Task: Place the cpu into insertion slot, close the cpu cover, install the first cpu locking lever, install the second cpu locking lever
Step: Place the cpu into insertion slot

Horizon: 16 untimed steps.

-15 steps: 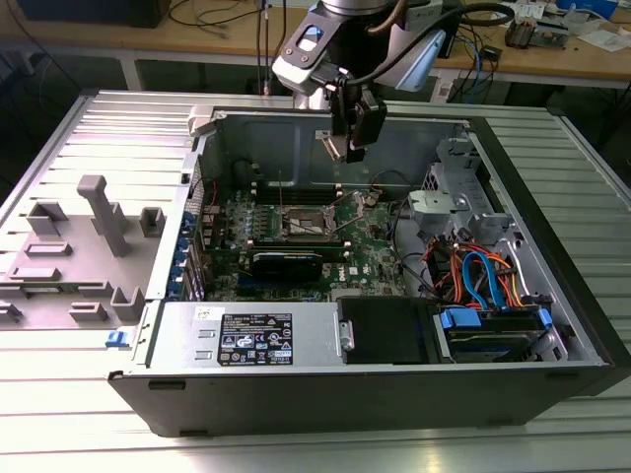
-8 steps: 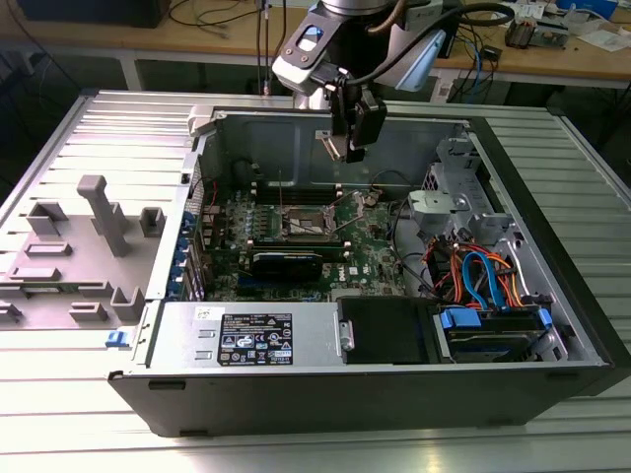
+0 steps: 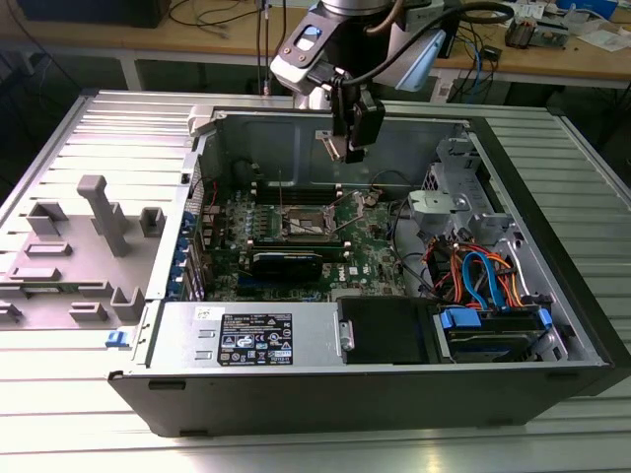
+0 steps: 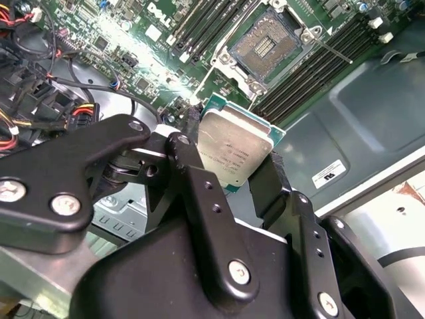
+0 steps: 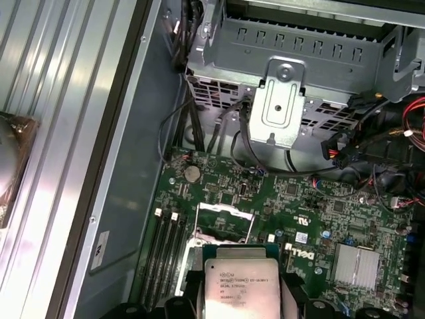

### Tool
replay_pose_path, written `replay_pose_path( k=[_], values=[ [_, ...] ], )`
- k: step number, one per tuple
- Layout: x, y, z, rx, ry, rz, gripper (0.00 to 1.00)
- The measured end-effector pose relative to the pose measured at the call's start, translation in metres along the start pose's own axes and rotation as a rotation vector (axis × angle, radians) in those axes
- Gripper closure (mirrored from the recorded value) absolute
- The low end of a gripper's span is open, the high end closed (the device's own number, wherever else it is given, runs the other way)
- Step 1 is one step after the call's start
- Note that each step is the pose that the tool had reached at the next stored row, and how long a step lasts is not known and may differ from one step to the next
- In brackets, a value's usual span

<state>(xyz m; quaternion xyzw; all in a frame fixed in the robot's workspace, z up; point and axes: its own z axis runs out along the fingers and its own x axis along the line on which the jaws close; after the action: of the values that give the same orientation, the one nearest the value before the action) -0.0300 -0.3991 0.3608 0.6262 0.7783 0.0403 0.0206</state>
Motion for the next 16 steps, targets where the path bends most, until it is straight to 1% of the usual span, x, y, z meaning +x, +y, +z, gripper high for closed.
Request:
replay_pose_path(
  k=[2,8,16],
  values=[
    [-0.0001,-0.0001,0.0004,-0.0005,-0.0024,0.028,0.45],
    [-0.0001,-0.0001,0.0008,-0.0015,-0.0074,0.084,0.45],
    [-0.0001,-0.0001,0.0012,-0.0015,-0.0078,0.087,0.45]
  ],
)
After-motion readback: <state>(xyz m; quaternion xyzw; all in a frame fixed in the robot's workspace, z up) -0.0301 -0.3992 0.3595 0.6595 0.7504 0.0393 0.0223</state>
